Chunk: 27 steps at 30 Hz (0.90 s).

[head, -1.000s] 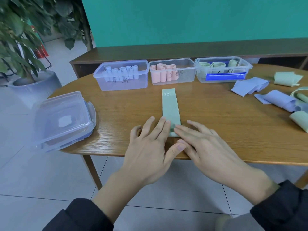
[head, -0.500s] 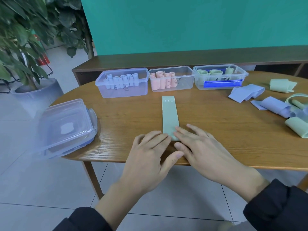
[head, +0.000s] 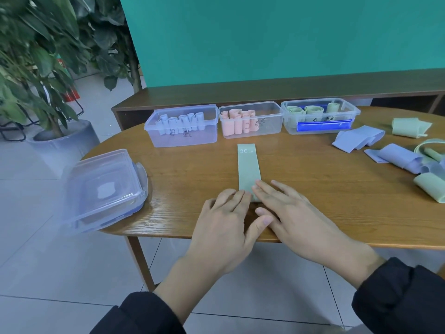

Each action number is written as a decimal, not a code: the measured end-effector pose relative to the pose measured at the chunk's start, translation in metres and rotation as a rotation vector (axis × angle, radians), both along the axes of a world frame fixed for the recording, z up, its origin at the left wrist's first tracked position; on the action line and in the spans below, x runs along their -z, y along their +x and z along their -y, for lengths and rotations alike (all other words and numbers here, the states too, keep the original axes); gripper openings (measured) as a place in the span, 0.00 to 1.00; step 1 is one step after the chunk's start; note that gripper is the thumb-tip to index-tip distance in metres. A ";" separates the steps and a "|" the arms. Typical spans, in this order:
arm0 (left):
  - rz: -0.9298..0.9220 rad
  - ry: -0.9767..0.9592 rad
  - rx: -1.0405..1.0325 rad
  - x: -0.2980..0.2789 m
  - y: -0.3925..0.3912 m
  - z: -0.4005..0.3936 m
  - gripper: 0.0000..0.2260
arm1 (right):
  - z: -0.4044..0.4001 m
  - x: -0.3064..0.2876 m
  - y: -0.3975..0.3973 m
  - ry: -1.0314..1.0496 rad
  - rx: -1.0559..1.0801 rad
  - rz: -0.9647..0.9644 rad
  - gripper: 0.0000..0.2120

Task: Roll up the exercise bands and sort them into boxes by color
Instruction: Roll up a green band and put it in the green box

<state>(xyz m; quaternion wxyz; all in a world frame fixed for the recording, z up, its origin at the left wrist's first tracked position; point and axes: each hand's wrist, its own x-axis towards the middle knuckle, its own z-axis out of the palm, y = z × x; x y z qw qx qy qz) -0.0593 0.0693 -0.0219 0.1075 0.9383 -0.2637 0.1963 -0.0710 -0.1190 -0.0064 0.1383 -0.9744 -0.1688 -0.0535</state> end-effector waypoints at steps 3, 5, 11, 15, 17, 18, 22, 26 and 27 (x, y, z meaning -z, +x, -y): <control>0.017 0.035 -0.028 -0.007 0.004 0.003 0.34 | 0.003 0.003 -0.002 0.086 -0.014 0.001 0.25; 0.004 0.050 -0.046 -0.011 0.007 0.005 0.35 | 0.004 0.002 -0.001 0.085 -0.014 -0.013 0.25; -0.171 0.048 -0.049 -0.013 0.013 0.007 0.38 | 0.005 -0.007 0.009 0.020 -0.001 -0.047 0.25; -0.225 0.018 -0.044 -0.015 0.013 0.007 0.39 | 0.005 -0.014 0.016 -0.030 -0.003 -0.057 0.27; -0.174 -0.016 -0.037 -0.013 0.010 0.005 0.39 | 0.005 -0.015 0.018 -0.052 -0.002 -0.072 0.28; -0.150 -0.028 -0.033 -0.012 0.007 0.004 0.39 | 0.006 -0.015 0.020 -0.051 -0.002 -0.076 0.28; -0.159 0.048 -0.044 -0.008 0.005 0.007 0.42 | 0.007 -0.016 0.030 -0.032 -0.003 -0.083 0.29; -0.181 0.065 -0.061 -0.015 0.016 0.014 0.42 | 0.009 -0.012 0.040 0.009 -0.015 -0.061 0.28; -0.186 0.078 -0.062 -0.016 0.019 0.014 0.42 | 0.010 -0.010 0.041 0.029 -0.022 -0.046 0.28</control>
